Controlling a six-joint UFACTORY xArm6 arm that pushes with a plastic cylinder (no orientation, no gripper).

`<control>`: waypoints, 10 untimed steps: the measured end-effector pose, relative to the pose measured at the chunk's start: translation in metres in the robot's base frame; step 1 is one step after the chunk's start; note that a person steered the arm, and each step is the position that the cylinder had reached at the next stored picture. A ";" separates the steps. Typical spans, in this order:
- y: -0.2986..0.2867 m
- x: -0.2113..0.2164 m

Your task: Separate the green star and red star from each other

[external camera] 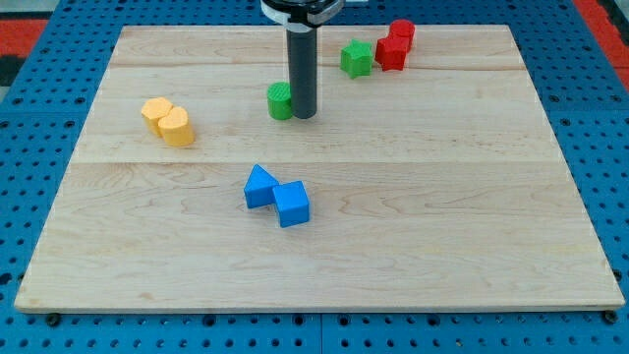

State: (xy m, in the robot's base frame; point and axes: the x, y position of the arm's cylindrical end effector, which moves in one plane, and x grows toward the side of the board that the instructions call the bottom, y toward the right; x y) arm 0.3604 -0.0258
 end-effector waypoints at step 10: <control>0.129 -0.143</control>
State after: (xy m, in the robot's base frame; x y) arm 0.2172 0.1035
